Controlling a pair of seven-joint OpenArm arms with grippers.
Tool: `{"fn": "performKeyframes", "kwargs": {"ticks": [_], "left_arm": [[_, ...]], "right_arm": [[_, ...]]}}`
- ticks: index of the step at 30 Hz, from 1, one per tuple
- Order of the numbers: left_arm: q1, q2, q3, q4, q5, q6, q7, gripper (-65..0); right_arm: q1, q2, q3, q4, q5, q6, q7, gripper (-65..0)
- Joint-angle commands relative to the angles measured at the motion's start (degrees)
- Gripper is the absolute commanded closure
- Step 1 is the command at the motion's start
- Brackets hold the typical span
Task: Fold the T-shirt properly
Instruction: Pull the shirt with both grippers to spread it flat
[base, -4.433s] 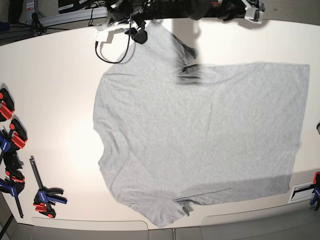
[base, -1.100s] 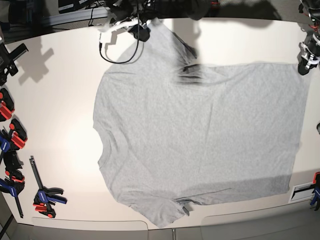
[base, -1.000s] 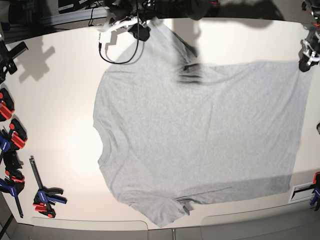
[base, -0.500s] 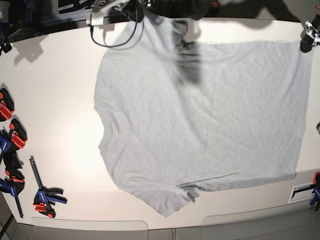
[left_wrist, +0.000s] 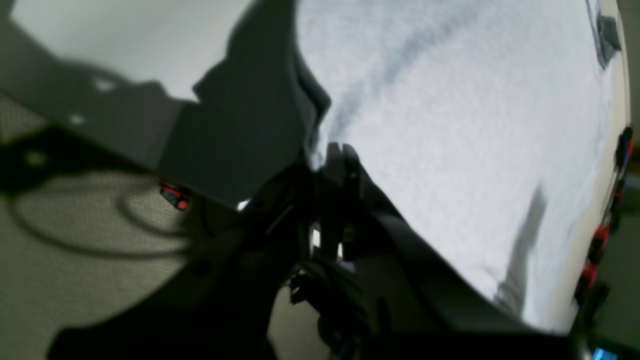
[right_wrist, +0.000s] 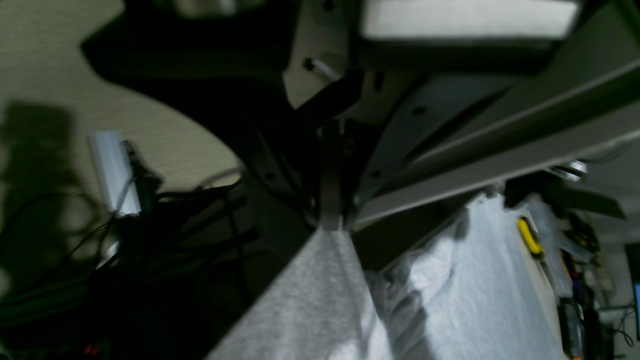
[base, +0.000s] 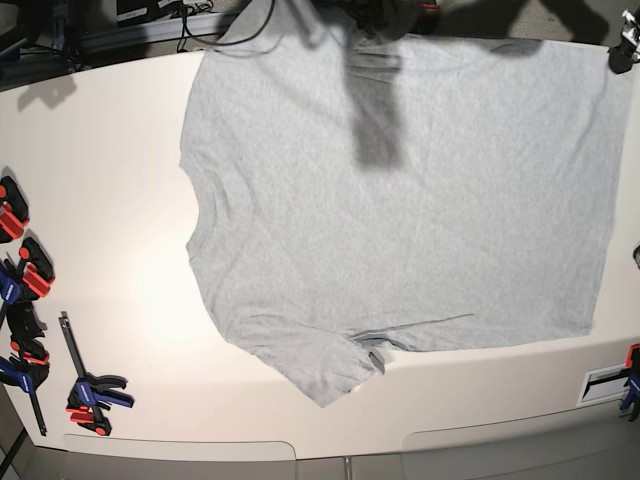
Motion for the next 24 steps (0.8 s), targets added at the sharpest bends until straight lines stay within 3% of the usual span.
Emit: {"fn": "performKeyframes", "kwargs": {"ticks": [1, 11, 15, 24], "left_arm": [[1.25, -0.63, -0.59, 1.88, -1.21, -0.69, -0.9, 0.0], [5.03, 5.42, -0.59, 6.84, -1.21, -0.69, -0.9, 0.0], [5.88, 5.51, -1.38, 6.93, -1.21, -0.69, -1.05, 0.0], [5.51, 4.63, -9.9, 6.93, -1.21, -0.69, -1.38, 0.0]], "right_arm": [[-1.07, -0.09, -0.02, 1.42, -0.52, 1.29, 1.16, 0.0], [-1.64, -0.09, -0.02, 2.08, -3.52, 1.29, 0.92, 0.0], [-1.64, -0.09, -0.02, 2.1, -4.85, 1.31, 1.38, 0.0], [-1.64, -0.09, -0.02, 7.28, -11.02, 1.29, 3.61, 0.0]]}}
